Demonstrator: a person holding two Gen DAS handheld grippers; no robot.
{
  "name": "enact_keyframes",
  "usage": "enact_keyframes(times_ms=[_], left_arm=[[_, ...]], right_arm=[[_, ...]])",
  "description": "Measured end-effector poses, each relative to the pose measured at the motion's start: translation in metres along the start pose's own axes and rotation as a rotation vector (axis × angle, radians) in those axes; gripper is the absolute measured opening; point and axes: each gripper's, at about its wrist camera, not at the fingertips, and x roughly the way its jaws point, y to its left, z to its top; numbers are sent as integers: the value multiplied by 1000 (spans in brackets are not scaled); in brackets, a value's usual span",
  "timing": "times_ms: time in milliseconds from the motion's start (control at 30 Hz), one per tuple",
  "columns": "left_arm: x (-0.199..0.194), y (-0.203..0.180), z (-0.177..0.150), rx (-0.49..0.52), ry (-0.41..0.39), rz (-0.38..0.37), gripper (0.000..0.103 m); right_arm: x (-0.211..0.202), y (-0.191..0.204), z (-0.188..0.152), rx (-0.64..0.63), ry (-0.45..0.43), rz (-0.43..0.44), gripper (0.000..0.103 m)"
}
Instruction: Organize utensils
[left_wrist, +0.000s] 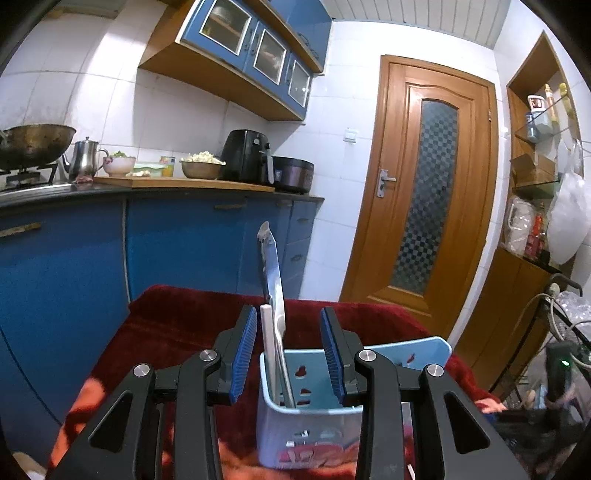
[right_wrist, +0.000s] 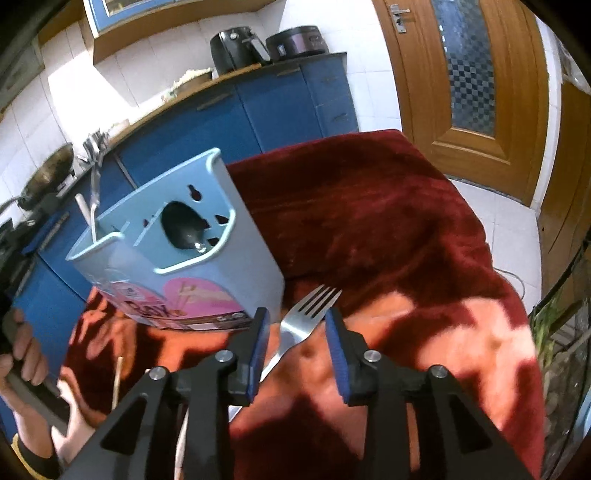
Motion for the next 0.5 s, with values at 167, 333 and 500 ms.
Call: enact_keyframes(times_ms=[167, 333, 500], left_arm=[[-12, 2, -3, 6, 25, 7, 36], [-20, 7, -6, 15, 50, 26, 36], [-25, 15, -13, 8, 70, 44, 36]], right_arm=[[20, -4, 12, -28, 89, -35, 42], [38, -14, 20, -4, 167, -10, 47], [43, -31, 23, 98, 169, 80, 45]])
